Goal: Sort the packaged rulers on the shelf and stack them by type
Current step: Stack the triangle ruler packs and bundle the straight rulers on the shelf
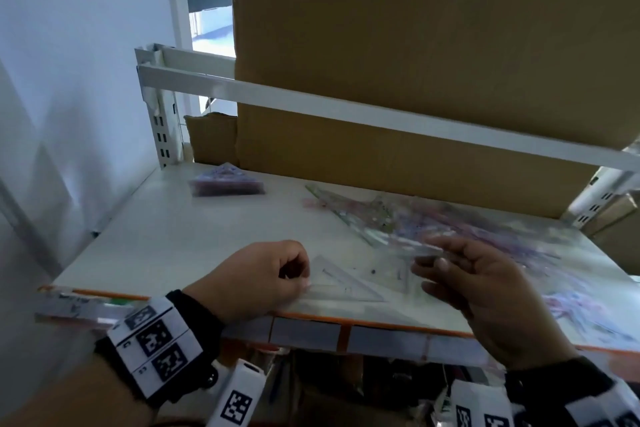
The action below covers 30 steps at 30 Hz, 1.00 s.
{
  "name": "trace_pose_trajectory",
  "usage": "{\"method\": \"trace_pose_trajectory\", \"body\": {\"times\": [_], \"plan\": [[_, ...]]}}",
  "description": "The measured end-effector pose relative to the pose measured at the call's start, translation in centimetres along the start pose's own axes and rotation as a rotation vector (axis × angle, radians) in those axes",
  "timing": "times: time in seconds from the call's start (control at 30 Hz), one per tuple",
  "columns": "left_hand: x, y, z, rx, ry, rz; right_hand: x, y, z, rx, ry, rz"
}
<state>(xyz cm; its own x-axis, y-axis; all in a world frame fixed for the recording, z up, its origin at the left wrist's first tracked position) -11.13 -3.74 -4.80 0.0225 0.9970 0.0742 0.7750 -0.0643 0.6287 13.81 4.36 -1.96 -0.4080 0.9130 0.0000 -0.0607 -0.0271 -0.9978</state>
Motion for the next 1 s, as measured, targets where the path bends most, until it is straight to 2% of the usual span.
{"method": "trace_pose_trajectory", "body": {"times": [0.07, 0.23, 0.37, 0.43, 0.53, 0.7, 0.77, 0.9, 1.0], "plan": [[-0.1, 0.0, 0.0, 0.003, -0.004, 0.002, -0.5, -0.1, -0.1, -0.108, -0.002, -0.033], [-0.1, 0.1, 0.3, -0.024, -0.027, 0.005, -1.2, 0.0, 1.0, -0.732, -0.039, -0.209], [-0.3, 0.5, 0.7, -0.054, -0.078, 0.033, -1.6, 0.7, 3.4, -1.026, -0.094, -0.333], [-0.4, 0.6, 0.9, -0.070, -0.111, 0.035, -2.0, 0.9, 3.9, -1.120, -0.040, -0.378], [-0.5, 0.5, 0.8, -0.060, -0.094, 0.031, -2.3, 1.1, 4.1, -1.124, 0.019, -0.404], [-0.2, -0.2, 0.0, -0.009, -0.001, -0.017, -2.9, 0.6, 2.8, -0.904, 0.111, -0.455], [-0.1, -0.2, 0.0, -0.003, 0.006, -0.011, -3.1, 0.4, 2.7, -0.885, 0.110, -0.472], [-0.3, 0.8, 0.5, -0.011, -0.061, 0.067, -3.1, 0.9, 5.0, -1.041, -0.002, -0.503], [-0.5, 1.4, 0.9, -0.006, -0.107, 0.126, -2.7, 1.7, 5.9, -1.178, 0.005, -0.445]]}}
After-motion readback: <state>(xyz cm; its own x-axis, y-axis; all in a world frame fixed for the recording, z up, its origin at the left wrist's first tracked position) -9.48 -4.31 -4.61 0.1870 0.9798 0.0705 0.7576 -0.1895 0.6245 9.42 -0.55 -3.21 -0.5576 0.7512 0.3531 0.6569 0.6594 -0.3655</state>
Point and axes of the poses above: each hand's wrist, its own x-axis towards the middle knuckle, its own z-axis out of the palm, y = z × x, the point moved 10 cm from there along x, towards the middle knuckle, and after that the axes turned 2 degrees about -y, right-handed, at the moved point
